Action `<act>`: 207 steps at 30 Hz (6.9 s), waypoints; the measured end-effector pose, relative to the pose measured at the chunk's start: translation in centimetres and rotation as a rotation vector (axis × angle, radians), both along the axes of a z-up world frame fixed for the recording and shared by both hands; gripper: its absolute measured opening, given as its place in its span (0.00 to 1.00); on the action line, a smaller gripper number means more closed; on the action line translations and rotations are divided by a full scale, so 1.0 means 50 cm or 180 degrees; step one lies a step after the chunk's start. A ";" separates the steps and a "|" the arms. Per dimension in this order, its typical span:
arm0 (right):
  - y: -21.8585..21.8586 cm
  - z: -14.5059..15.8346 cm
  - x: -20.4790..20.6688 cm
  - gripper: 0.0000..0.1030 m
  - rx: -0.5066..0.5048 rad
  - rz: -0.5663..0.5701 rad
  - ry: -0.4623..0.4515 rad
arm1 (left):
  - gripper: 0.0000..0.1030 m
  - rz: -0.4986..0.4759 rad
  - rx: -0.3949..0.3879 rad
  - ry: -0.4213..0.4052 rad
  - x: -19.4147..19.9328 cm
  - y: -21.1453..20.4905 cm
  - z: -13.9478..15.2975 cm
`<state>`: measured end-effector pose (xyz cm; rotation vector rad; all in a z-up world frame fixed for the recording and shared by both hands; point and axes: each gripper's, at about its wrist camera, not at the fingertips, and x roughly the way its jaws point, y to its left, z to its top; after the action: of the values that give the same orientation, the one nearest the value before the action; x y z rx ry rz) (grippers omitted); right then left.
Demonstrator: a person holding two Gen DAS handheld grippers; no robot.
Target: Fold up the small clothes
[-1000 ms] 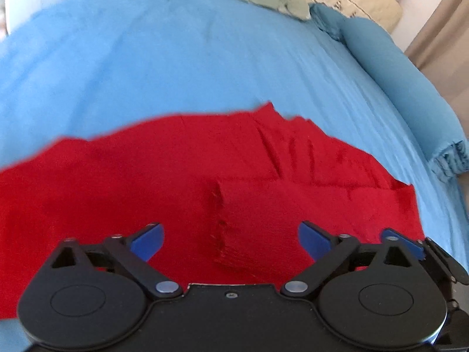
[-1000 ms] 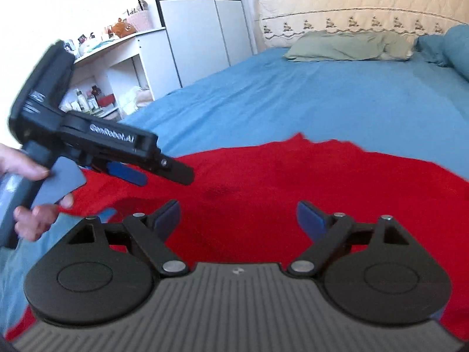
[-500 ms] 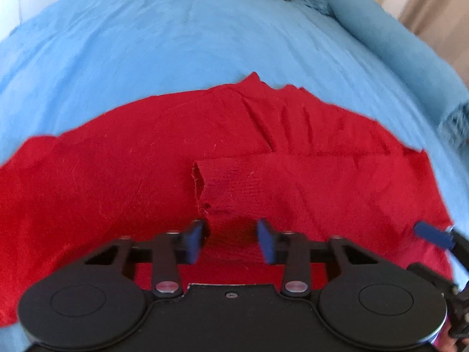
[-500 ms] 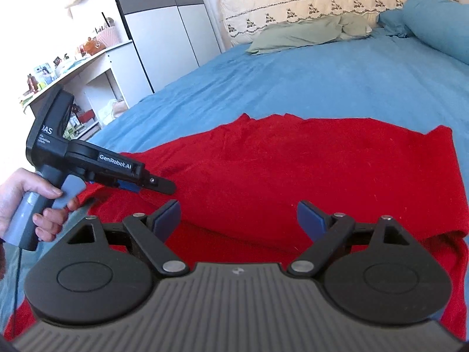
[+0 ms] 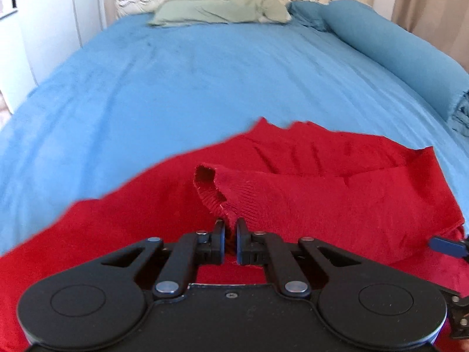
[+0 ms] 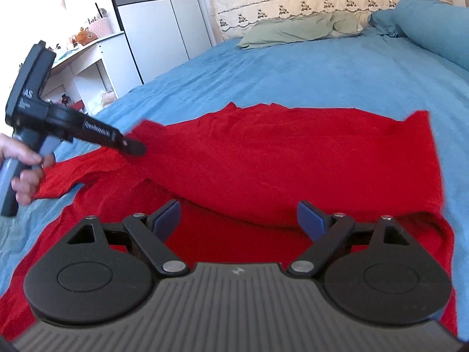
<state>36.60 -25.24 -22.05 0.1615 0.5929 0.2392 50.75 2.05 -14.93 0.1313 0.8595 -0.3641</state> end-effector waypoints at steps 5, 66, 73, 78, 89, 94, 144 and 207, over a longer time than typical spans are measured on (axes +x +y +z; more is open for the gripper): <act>0.002 -0.001 -0.008 0.99 -0.0051 0.0016 -0.0007 | 0.07 0.0160 0.0091 -0.0077 0.007 0.053 -0.003; -0.094 -0.060 0.218 1.00 -0.0625 -0.0499 0.0076 | 1.00 0.0235 -0.0654 -0.0052 0.061 0.080 -0.083; -0.055 0.062 0.147 1.00 -0.0330 -0.0507 -0.0131 | 1.00 0.0632 -0.0726 -0.0534 -0.055 0.171 0.101; 0.011 0.173 0.076 1.00 -0.0315 -0.0337 -0.0333 | 1.00 0.0897 -0.0631 -0.0920 -0.166 0.298 0.192; 0.204 0.260 -0.017 1.00 -0.0233 0.0267 -0.0387 | 1.00 0.1781 -0.0662 -0.0944 -0.346 0.590 0.175; 0.316 0.236 -0.028 1.00 -0.0263 0.0505 -0.0349 | 1.00 0.2081 -0.0815 -0.0810 -0.375 0.688 0.111; 0.462 0.109 0.062 1.00 -0.0237 0.0334 -0.0211 | 0.04 0.1781 -0.1159 -0.1120 -0.211 0.610 0.226; 0.025 0.022 0.125 0.79 0.0228 -0.0494 0.0415 | 1.00 0.0979 -0.0496 -0.0528 -0.088 0.201 0.005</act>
<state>42.83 -24.01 -20.97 0.2927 0.6980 0.1000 46.36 12.12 -14.70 -0.1136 0.6716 -0.1284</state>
